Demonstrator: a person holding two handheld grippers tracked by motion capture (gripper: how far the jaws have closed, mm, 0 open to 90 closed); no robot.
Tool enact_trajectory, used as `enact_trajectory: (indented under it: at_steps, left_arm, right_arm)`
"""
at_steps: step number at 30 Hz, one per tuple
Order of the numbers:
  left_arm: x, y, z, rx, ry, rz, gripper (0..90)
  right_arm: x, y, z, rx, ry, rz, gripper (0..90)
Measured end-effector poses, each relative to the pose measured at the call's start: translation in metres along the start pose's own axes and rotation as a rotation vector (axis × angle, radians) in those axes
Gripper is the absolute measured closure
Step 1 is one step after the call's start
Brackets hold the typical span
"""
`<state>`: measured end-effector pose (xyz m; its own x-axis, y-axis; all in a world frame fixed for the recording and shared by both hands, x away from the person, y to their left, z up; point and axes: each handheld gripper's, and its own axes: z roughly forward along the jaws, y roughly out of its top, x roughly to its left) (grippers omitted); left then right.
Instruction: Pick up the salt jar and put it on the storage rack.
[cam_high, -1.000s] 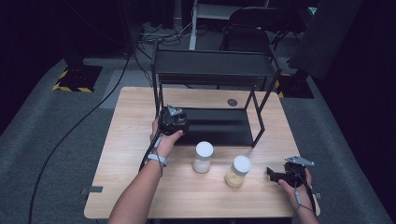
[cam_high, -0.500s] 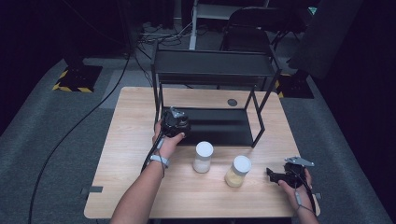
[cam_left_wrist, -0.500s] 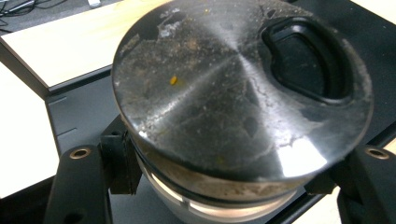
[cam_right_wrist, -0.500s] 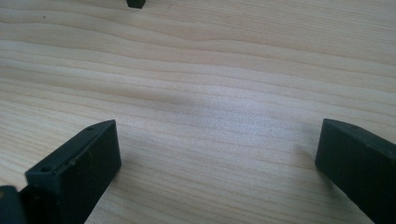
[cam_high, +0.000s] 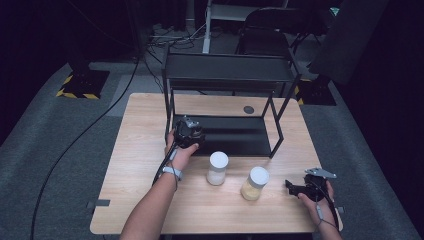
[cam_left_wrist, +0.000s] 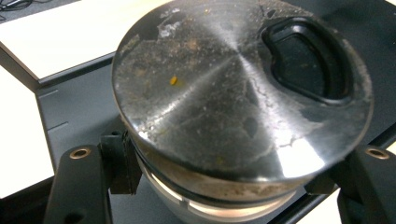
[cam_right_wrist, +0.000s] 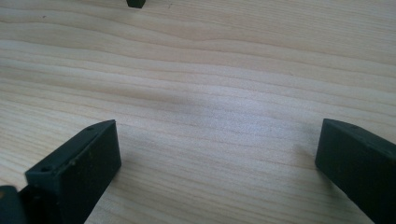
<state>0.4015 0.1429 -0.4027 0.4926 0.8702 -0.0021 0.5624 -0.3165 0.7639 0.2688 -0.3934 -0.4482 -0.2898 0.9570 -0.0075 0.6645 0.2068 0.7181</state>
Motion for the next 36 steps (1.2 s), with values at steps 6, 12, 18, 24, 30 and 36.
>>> enact_trajectory:
  at_steps: [6,12,18,24,30,36]
  left_arm:
    - [0.0,-0.001,0.002,0.005,0.002,0.001,30.3]
    - [0.002,-0.005,0.004,-0.003,-0.006,-0.009,30.3]
    - [0.004,-0.004,0.005,0.001,-0.013,-0.02,30.0]
    - [0.002,-0.001,-0.001,-0.028,-0.009,-0.062,16.3]
    - [0.0,0.004,-0.021,-0.11,0.002,-0.069,11.4]
    - [-0.002,0.009,-0.041,-0.157,-0.024,-0.041,11.4]
  right_arm:
    - [0.0,0.0,0.0,0.001,0.0,0.0,0.0]
    - [0.001,0.0,0.0,0.0,-0.003,-0.002,0.1]
    - [0.001,0.0,0.0,0.0,-0.002,-0.002,0.1]
    - [0.001,0.0,0.0,0.0,-0.002,-0.002,0.0]
    - [0.001,0.0,0.0,0.0,-0.002,-0.002,0.0]
    - [-0.001,0.0,0.001,-0.002,0.002,-0.008,0.1]
